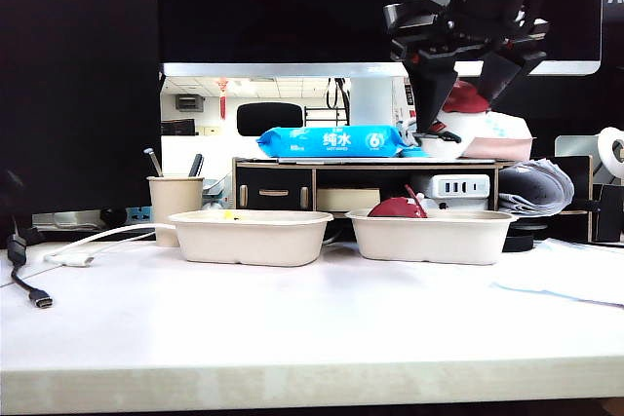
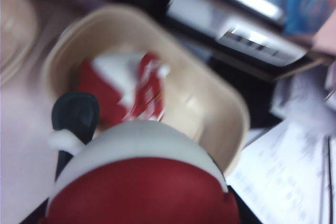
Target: Put the dolls with similar colors into the same paper box, while dolls with different colors go into separate paper boxes.
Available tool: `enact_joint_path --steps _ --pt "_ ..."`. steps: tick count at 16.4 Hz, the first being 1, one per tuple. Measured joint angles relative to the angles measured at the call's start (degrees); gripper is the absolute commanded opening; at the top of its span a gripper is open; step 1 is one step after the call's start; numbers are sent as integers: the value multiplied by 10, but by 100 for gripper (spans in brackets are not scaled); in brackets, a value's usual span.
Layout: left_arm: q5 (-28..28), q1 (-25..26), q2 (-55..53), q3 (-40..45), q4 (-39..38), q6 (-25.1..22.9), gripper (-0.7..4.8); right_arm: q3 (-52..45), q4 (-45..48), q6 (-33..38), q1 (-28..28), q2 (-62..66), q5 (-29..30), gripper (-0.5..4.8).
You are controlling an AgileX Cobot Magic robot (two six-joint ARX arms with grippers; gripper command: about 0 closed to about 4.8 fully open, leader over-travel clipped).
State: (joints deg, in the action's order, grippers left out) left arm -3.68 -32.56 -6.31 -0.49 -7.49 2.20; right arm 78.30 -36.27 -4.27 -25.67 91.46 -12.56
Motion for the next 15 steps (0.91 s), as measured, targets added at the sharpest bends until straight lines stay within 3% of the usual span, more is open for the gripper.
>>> enact_joint_path --steps 2,6,12,13,15 --pt "0 29 24 0 0 0 -5 6 24 -5 31 32 9 211" --pt "0 37 48 0 0 0 -5 24 22 -9 86 115 27 211" --pt "0 37 55 0 0 0 -5 46 54 -21 87 163 71 211" --pt "0 37 55 0 0 0 -5 46 55 -21 87 163 71 231" --pt "0 37 55 0 0 0 -5 46 56 -21 88 164 67 325"
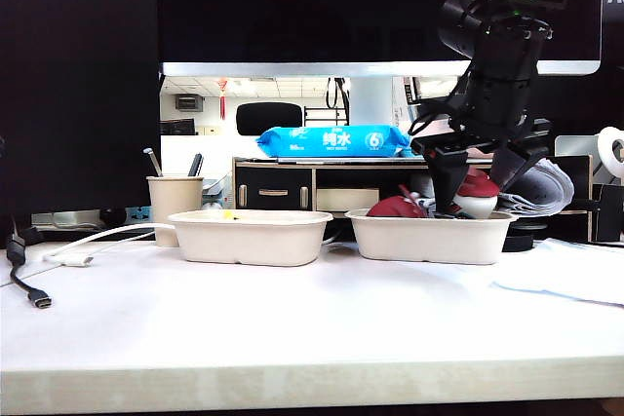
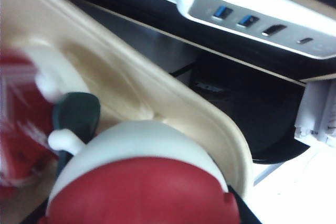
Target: Put the dolls with similar colors into the same paper box, while dolls with different colors go into separate paper boxes.
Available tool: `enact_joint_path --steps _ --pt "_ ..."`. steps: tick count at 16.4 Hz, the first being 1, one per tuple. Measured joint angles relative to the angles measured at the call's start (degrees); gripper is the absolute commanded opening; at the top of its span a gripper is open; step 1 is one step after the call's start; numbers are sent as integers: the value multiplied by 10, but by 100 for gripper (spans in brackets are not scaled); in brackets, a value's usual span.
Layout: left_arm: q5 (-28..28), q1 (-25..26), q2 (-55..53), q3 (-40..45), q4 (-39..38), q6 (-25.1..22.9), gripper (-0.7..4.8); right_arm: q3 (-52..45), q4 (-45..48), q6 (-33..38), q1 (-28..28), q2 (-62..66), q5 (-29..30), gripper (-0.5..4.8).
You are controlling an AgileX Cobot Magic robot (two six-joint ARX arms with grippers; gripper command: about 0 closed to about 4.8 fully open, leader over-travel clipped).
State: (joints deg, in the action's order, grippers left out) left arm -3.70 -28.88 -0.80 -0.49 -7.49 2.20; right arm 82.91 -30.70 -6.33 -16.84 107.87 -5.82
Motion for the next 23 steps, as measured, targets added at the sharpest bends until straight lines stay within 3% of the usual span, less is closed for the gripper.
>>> enact_joint_path --steps 4,12,18,19,20,21,22,23 --pt "0 0 0 0 0 0 -5 0 3 0 0 0 0 410" --pt "0 0 5 0 0 0 -5 127 -89 5 0 0 0 409" --pt "0 0 6 0 1 0 -5 126 -128 8 0 0 0 409" --pt "0 0 6 0 1 0 -5 126 -134 12 0 0 0 365" --pt "-1 8 6 0 1 0 -5 126 -147 21 0 0 3 241" --pt "0 20 6 0 1 0 -5 126 -156 30 0 0 9 44" --pt "-1 38 6 0 1 0 -5 126 -160 35 0 0 12 2" --pt "-1 63 6 0 1 0 -5 126 -167 38 0 -1 24 -4"
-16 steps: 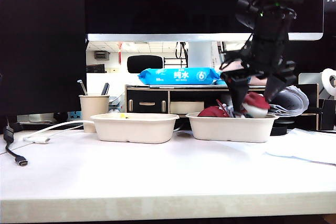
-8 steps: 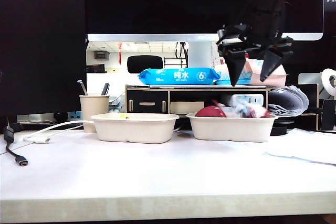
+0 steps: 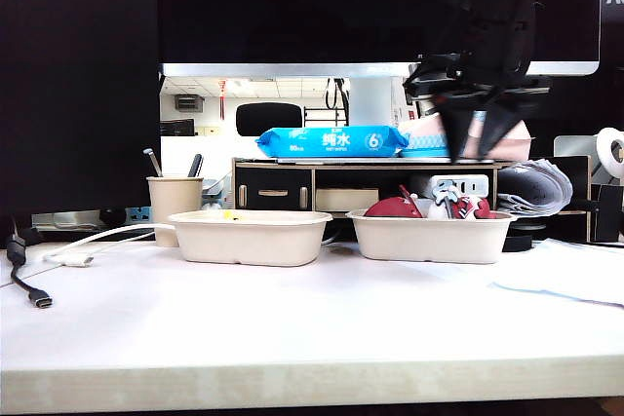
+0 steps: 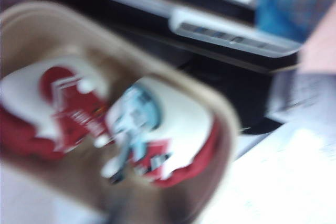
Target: Put the dolls with similar colors into the same paper box, while dolls with different colors go into separate paper boxes.
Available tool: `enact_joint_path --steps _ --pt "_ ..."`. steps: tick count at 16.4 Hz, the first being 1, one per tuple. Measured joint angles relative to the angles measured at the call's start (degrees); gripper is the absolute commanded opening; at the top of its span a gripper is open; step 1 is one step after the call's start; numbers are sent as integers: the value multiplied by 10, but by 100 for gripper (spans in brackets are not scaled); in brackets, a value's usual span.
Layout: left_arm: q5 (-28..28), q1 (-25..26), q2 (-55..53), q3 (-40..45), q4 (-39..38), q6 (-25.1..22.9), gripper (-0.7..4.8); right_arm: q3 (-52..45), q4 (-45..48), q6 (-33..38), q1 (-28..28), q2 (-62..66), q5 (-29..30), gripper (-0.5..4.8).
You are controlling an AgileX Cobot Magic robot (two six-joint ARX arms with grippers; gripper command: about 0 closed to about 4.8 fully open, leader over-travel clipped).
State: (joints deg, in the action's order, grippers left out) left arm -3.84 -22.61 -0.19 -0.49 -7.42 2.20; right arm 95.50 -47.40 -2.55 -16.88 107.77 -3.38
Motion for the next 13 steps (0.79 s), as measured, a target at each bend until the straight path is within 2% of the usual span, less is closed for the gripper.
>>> enact_joint_path --steps 2,4,13 --pt "2 47 0 0 0 0 -5 -1 -14 6 0 -6 37 -4" --pt "2 76 0 0 0 0 -5 -1 -21 7 -7 -28 44 -4" --pt "0 149 0 0 -1 0 -5 -1 -7 7 -91 -280 46 -4"
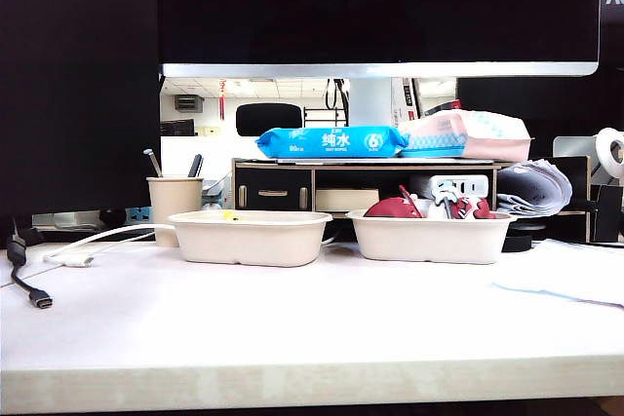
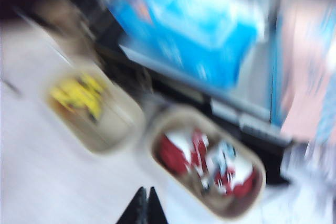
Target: Put the dolls with similar colors into the same paper box, while dolls with different colors go into separate paper boxes.
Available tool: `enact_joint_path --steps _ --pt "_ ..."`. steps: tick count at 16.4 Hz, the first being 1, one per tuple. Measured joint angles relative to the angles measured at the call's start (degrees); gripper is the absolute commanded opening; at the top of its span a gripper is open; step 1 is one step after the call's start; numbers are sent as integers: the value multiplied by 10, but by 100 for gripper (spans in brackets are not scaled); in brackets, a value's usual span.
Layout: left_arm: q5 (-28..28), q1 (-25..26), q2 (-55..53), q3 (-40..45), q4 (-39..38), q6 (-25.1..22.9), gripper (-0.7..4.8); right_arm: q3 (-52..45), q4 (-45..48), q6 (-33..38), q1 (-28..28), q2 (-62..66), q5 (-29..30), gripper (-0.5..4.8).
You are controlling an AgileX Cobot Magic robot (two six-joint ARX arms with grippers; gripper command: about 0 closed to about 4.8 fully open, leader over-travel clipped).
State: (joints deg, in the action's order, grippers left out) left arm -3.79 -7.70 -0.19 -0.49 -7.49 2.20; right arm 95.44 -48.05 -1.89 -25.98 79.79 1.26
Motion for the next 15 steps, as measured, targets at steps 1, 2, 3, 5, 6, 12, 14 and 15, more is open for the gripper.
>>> enact_joint_path --steps 1,2,3,5,6,12,14,15 --pt "1 7 0 0 0 0 -5 0 3 0 -5 -29 0 -4" --pt "0 18 0 0 0 0 -5 0 10 1 -6 -74 0 -4" --pt "0 30 0 0 0 0 -5 1 17 2 -6 -120 0 -4" --pt "0 53 0 0 0 0 -5 1 18 2 -6 -176 -1 -4" --pt "1 64 0 0 0 0 -5 0 11 2 -6 -195 -1 -4" --pt "1 86 0 0 0 0 -5 -117 21 5 -6 -359 -1 -4" --pt "1 86 0 0 0 0 -5 -227 57 29 -6 -467 -1 0" --pt "0 86 0 0 0 0 -5 -263 67 31 -6 -497 -1 0"
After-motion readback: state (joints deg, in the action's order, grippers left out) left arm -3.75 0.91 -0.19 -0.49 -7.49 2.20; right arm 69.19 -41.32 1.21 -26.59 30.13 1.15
